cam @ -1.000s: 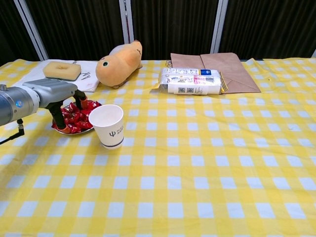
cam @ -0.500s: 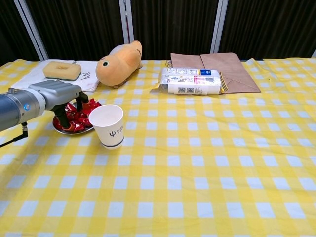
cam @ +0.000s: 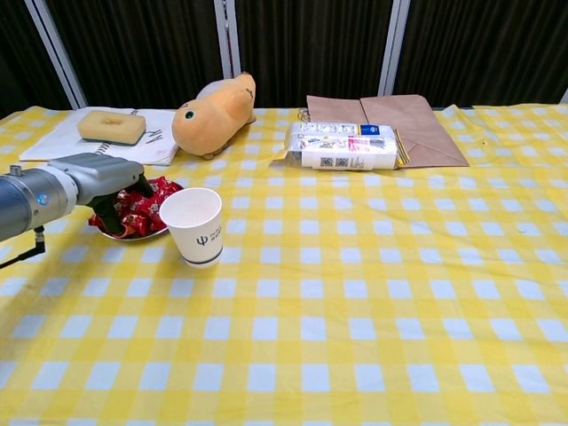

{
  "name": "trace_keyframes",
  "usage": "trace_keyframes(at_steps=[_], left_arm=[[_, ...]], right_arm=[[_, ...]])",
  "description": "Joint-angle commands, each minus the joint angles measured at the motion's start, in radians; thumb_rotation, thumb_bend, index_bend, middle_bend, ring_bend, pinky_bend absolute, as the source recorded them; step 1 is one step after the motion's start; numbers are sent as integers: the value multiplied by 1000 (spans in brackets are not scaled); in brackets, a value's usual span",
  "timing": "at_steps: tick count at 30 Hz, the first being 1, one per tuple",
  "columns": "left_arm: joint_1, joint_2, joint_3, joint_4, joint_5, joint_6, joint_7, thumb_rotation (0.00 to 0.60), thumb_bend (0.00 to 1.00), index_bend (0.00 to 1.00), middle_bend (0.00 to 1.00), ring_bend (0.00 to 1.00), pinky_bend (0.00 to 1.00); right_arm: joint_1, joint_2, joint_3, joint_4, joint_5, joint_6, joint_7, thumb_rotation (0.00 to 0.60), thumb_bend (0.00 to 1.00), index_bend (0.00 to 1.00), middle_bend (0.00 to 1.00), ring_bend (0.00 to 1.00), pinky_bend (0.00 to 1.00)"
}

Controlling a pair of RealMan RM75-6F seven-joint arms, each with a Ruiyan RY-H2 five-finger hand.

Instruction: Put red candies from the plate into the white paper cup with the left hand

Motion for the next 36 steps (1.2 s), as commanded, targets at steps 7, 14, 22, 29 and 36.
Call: trace_keyframes(at_steps=[7, 14, 22, 29, 36], left_arm=[[3, 31, -14, -27, 18, 18, -14, 600, 409, 546, 566, 915, 878], [6, 90, -28, -99, 27, 43, -13, 600, 409, 548, 567, 915, 878], [2, 154, -35, -184, 45, 69, 2, 600, 409, 553, 568, 915, 878], [-11, 208, -48, -282, 52, 93, 21, 600, 409, 552, 567, 915, 878], [-26, 226, -43, -367, 80, 112, 38, 600, 410, 551, 567, 915, 878]], right_arm=[[0, -2, 1, 4, -2, 3, 1, 600, 424, 0, 0, 0, 0], [-1, -3, 1, 5, -2, 5, -1, 600, 423, 0, 0, 0, 0], [0, -4, 1, 6, -3, 3, -4, 600, 424, 0, 0, 0, 0], [0, -5, 2, 7, -3, 4, -6, 600, 423, 0, 0, 0, 0], [0, -5, 3, 6, -4, 6, -6, 600, 424, 0, 0, 0, 0]])
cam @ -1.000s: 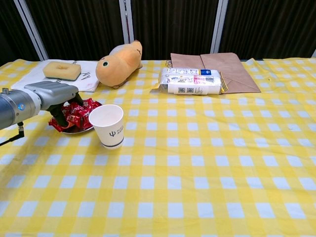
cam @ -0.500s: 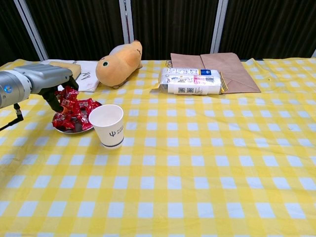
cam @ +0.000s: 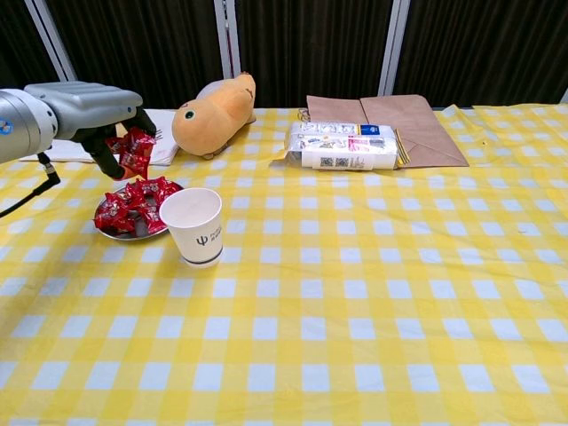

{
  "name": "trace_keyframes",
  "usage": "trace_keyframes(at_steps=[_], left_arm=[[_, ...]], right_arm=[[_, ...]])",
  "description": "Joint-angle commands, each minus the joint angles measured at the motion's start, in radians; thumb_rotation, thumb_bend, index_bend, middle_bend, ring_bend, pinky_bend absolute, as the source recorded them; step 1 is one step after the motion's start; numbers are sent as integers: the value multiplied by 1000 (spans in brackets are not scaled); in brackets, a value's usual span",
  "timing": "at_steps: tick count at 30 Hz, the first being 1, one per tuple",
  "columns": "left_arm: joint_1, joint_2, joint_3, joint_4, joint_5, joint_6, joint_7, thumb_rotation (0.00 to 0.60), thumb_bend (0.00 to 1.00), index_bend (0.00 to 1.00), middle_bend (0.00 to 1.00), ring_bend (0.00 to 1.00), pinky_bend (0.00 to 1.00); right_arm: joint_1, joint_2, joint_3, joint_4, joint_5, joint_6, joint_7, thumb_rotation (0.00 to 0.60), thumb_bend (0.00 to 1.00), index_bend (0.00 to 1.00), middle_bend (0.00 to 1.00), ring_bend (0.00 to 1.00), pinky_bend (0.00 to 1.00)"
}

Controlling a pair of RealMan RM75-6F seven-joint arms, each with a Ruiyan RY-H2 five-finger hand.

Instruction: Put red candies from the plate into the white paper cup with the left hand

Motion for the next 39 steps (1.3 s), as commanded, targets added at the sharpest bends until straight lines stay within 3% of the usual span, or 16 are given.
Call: trace_keyframes(at_steps=[1, 13, 27, 39], left_arm=[[-10, 7, 5, -35, 17, 10, 13, 600, 410, 551, 567, 915, 878], [-38, -22, 39, -143, 44, 33, 63, 600, 409, 548, 565, 922, 878], [-53, -37, 50, -157, 20, 48, 81, 600, 386, 479, 513, 922, 878], [-58, -29, 55, -170, 22, 54, 71, 600, 370, 481, 500, 923, 878]], right_arm=[[0, 0, 0, 0, 0, 0, 0, 600, 424, 0, 0, 0, 0], [-1, 1, 2, 2, -4, 8, 8, 600, 423, 0, 0, 0, 0], [-2, 1, 2, 2, -8, 17, 16, 600, 423, 0, 0, 0, 0], [-3, 1, 2, 1, -9, 19, 15, 600, 424, 0, 0, 0, 0]])
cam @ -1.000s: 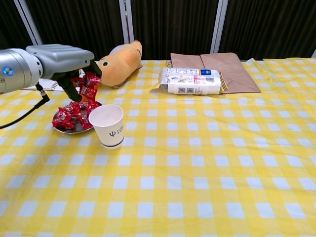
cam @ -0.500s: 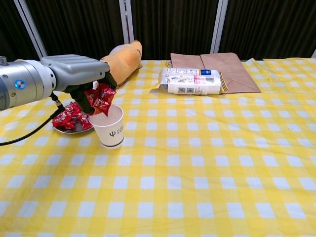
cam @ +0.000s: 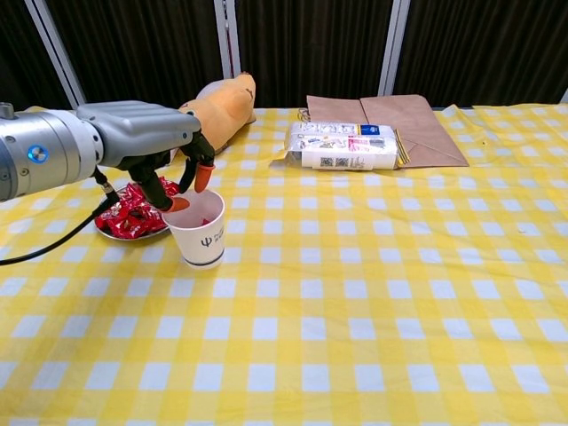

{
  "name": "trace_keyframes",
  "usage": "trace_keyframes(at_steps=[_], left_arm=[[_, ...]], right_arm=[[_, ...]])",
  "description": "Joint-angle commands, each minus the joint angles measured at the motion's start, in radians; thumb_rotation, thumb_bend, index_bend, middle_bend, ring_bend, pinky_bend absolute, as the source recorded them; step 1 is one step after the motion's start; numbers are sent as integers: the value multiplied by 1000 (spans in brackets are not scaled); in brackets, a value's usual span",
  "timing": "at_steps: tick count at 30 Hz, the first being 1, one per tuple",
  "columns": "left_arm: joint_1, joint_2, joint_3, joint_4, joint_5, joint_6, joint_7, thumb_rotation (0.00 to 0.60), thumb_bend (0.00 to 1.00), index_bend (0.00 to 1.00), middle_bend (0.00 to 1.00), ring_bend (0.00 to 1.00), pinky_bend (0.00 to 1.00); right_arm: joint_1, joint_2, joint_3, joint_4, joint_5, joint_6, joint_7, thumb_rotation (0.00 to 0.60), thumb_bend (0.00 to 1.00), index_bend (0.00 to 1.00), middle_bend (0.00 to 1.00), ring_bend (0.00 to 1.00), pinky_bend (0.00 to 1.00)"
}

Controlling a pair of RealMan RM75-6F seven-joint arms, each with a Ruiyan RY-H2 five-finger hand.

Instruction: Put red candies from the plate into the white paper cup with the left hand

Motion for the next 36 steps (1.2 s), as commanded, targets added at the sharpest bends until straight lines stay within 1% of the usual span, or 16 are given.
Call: trace_keyframes(at_steps=[1, 9, 12, 15, 17, 19, 25, 30, 36], left_arm=[[1, 5, -1, -3, 2, 5, -5, 600, 370, 481, 500, 923, 878], [14, 34, -9, -23, 18, 30, -36, 600, 370, 480, 499, 922, 878], [32, 51, -6, -30, 33, 47, -59, 600, 370, 461, 493, 922, 878], [58, 72, 1, -27, 44, 65, -89, 600, 339, 427, 475, 922, 877], [72, 86, 7, -21, 44, 66, -104, 600, 299, 394, 451, 922, 878], [80, 95, 12, -14, 43, 65, -112, 600, 275, 382, 439, 922, 878], [97, 117, 23, 24, 18, 43, -124, 600, 255, 362, 398, 922, 878], [82, 96, 27, 85, -43, 4, -90, 600, 236, 333, 330, 922, 878], [58, 50, 20, 151, -98, -24, -56, 600, 236, 331, 324, 922, 878]], right_arm=[[0, 0, 0, 0, 0, 0, 1, 600, 424, 0, 0, 0, 0], [1, 1, -1, 1, 0, -3, 3, 600, 424, 0, 0, 0, 0], [1, 1, -1, 2, 0, -3, 2, 600, 424, 0, 0, 0, 0], [0, 1, -2, 2, -1, -3, -1, 600, 423, 0, 0, 0, 0], [0, 0, -3, 1, -2, -3, -3, 600, 423, 0, 0, 0, 0], [0, 1, -3, 0, -2, -2, -5, 600, 424, 0, 0, 0, 0], [0, -1, -3, 0, 0, -4, -8, 600, 424, 0, 0, 0, 0], [0, 0, -3, -2, 1, -5, -7, 600, 423, 0, 0, 0, 0], [1, 3, -1, -4, 4, -8, 0, 600, 424, 0, 0, 0, 0]])
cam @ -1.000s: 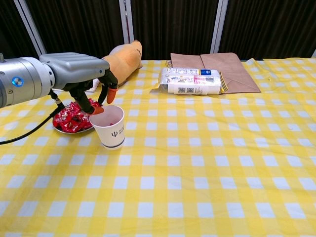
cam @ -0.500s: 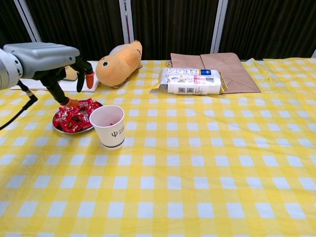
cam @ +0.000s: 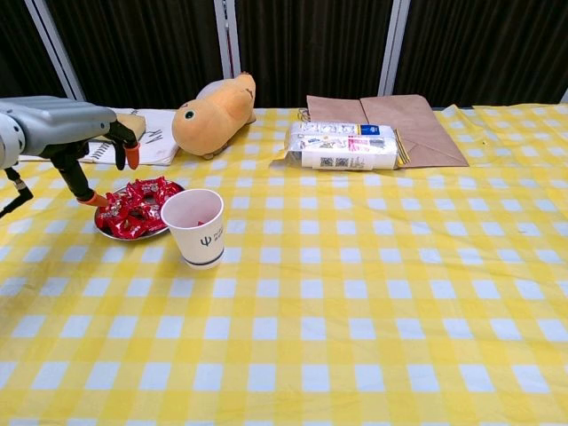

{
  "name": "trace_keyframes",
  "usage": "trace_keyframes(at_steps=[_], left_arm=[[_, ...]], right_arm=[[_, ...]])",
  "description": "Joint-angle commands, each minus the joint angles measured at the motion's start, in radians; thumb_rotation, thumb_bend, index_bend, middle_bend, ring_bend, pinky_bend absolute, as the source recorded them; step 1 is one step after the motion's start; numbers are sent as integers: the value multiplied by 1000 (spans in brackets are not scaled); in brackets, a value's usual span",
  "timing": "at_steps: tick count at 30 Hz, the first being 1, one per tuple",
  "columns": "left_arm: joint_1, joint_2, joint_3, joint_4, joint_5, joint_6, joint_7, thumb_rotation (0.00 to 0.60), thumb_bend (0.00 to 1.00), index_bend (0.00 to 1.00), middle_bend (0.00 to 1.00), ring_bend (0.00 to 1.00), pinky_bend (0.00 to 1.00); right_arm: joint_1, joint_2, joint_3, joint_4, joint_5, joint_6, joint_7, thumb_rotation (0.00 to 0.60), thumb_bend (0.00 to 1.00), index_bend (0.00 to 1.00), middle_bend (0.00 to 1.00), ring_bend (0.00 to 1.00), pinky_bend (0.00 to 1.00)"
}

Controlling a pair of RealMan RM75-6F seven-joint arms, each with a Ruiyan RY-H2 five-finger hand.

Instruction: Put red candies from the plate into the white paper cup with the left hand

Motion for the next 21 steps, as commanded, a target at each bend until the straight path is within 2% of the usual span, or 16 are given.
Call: trace_keyframes(at_steps=[1, 13, 21], left_arm=[[-17, -25, -2, 35, -34, -19, 28, 600, 236, 331, 325, 922, 878], [-59, -93, 12, 147, -151, -71, 107, 600, 236, 335, 346, 922, 878], [-78, -138, 10, 208, -179, -98, 116, 600, 236, 340, 346, 922, 878]], right_arm=[[1, 1, 1, -1, 2, -3, 3, 600, 424, 0, 0, 0, 0], [3, 4, 1, -3, 4, -8, 16, 600, 424, 0, 0, 0, 0], [2, 3, 2, -3, 6, -8, 14, 600, 424, 0, 0, 0, 0]])
